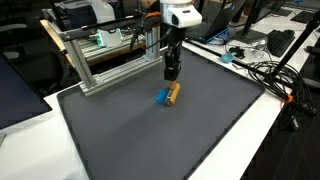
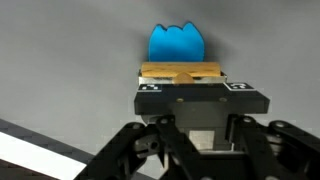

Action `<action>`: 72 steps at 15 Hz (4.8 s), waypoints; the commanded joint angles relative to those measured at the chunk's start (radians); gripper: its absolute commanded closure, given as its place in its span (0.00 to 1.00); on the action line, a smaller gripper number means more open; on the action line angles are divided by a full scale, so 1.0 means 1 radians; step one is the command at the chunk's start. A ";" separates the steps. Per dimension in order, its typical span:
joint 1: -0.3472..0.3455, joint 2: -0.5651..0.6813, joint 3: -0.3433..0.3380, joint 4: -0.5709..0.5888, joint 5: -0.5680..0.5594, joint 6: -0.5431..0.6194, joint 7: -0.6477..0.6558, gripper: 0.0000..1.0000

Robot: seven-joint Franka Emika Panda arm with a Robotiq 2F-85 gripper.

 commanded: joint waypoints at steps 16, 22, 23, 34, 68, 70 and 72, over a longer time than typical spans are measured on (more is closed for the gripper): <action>0.012 0.088 -0.030 0.064 -0.093 -0.162 0.012 0.78; 0.015 0.094 -0.032 0.072 -0.113 -0.185 0.014 0.78; 0.015 0.094 -0.032 0.073 -0.115 -0.188 0.014 0.78; 0.024 0.106 -0.033 0.092 -0.142 -0.221 0.016 0.78; 0.023 0.103 -0.033 0.107 -0.160 -0.270 0.009 0.78; 0.024 0.102 -0.034 0.107 -0.161 -0.275 0.010 0.78; 0.023 0.101 -0.035 0.107 -0.160 -0.280 0.011 0.78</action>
